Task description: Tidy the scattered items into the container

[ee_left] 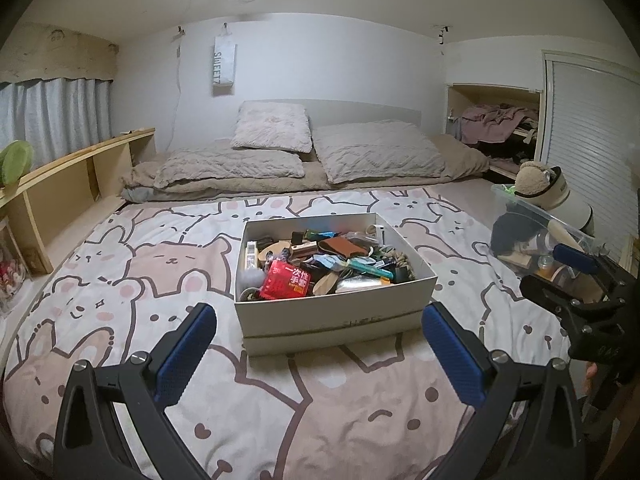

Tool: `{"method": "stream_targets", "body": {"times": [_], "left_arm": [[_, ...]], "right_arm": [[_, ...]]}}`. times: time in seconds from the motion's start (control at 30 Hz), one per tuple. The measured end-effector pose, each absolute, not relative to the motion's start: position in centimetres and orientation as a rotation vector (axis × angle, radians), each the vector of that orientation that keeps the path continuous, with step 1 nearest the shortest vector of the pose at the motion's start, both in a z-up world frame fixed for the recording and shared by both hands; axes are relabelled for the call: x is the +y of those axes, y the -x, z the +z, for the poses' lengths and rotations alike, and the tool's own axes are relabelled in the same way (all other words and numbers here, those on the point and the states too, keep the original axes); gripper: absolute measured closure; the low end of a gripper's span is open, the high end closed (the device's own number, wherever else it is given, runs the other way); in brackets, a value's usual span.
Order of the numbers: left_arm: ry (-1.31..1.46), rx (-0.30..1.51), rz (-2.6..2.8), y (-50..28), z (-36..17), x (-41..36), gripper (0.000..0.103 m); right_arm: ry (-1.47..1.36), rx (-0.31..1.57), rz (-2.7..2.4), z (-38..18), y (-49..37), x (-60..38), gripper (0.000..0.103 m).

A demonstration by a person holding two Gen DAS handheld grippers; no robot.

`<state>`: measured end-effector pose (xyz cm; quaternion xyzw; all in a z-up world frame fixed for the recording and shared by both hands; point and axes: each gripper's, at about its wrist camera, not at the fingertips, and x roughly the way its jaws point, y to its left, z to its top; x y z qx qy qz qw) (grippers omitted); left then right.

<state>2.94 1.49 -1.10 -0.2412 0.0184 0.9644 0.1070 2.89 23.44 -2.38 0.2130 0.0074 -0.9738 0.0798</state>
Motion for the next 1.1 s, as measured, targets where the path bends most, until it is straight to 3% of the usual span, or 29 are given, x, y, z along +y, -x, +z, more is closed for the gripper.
{"method": "stream_targets", "body": {"times": [1.1], "left_arm": [[0.772, 0.065, 2.859, -3.4, -2.7, 1.0, 0.000]], "right_arm": [[-0.687, 0.031, -2.903, -3.4, -3.5, 23.0, 0.000]]}}
